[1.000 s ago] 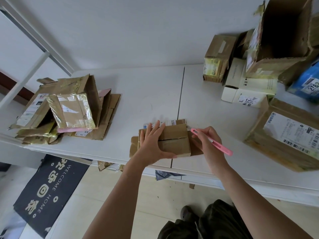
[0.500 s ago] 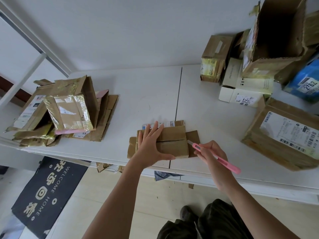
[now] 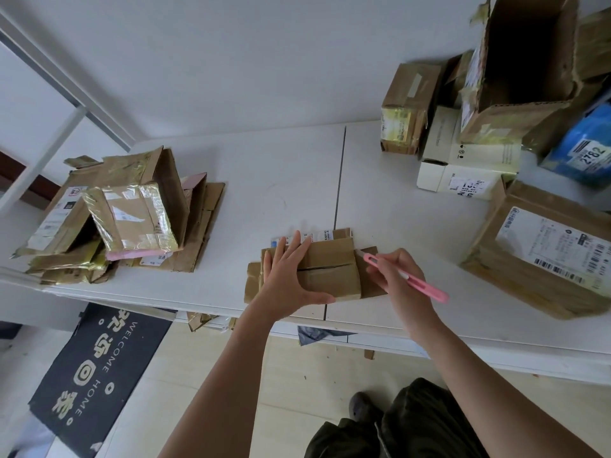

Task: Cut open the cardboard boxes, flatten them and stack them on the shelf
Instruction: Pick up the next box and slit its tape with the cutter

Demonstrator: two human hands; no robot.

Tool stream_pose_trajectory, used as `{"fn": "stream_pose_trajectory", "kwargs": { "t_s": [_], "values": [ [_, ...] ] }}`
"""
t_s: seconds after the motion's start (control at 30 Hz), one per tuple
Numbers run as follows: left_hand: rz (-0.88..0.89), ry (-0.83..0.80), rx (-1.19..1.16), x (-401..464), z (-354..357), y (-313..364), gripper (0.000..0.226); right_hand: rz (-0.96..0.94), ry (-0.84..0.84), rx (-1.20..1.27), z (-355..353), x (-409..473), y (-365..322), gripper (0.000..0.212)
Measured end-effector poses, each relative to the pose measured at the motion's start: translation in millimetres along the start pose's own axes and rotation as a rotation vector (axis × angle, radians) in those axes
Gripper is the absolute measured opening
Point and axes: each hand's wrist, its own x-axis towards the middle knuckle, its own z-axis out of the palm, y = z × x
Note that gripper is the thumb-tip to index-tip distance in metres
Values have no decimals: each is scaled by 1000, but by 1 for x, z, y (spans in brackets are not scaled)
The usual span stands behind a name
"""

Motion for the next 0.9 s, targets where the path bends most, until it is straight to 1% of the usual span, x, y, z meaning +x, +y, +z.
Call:
{"fn": "stream_pose_trajectory", "kwargs": {
  "t_s": [0.1,0.23,0.3,0.37,0.47,0.63,0.77,0.9],
  "values": [
    [-3,2,-17,0,1,-2,120,29,2,3,-3,-9,3,14],
    [2,14,-5,2,3,-5,120,7,-69,-206,-17,-31,6,17],
    [1,12,-2,2,3,-4,120,-1,-110,-250,-21,-32,0,22],
    [-2,11,4,2,3,-3,119,-24,-103,-244,-23,-27,-8,22],
    [-6,17,-2,1,2,-2,119,-64,-34,-214,-17,-12,-13,14],
    [-16,10,1,1,1,0,118,-41,-24,-190,-2,-7,-6,10],
    [-22,5,2,3,2,-2,119,-37,-59,-240,-12,-21,2,12],
    [-27,18,3,4,5,-5,121,-98,-138,-318,-23,-33,-1,18]
  ]
}}
